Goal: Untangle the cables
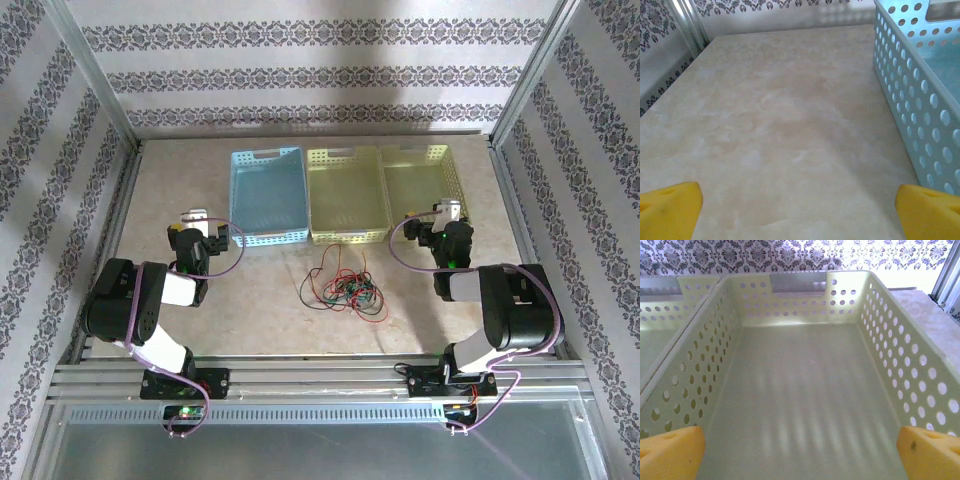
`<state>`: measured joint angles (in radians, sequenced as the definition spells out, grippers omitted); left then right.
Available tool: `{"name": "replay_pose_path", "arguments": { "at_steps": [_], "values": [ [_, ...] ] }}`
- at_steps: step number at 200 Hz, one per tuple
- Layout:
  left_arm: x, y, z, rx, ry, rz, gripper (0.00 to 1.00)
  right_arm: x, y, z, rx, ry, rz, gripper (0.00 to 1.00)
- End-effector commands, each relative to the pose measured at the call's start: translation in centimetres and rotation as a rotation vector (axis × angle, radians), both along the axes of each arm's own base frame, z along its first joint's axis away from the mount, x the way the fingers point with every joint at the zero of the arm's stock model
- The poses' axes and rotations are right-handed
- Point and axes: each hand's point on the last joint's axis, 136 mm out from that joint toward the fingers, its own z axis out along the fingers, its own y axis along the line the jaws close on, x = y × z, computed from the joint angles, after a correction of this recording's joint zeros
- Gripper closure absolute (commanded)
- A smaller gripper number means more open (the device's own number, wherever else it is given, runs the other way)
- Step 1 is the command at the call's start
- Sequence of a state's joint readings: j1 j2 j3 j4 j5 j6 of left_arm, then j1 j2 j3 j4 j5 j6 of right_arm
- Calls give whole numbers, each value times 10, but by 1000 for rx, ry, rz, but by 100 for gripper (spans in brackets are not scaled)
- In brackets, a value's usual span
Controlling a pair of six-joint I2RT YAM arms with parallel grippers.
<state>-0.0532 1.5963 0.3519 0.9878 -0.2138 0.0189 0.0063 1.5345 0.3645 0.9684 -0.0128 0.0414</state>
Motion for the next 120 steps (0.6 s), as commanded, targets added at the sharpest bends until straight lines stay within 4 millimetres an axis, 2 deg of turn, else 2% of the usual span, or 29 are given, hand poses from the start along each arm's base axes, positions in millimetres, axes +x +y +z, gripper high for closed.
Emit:
{"name": "replay_pose_path", "arguments": {
  "at_steps": [1,120],
  "values": [
    [5,-6,9,-15,-43,-18,1,2,1,3,8,-8,13,2],
    [5,-6,9,-15,-44,-18,1,2,-1,2,28,-8,22,2]
  ]
}}
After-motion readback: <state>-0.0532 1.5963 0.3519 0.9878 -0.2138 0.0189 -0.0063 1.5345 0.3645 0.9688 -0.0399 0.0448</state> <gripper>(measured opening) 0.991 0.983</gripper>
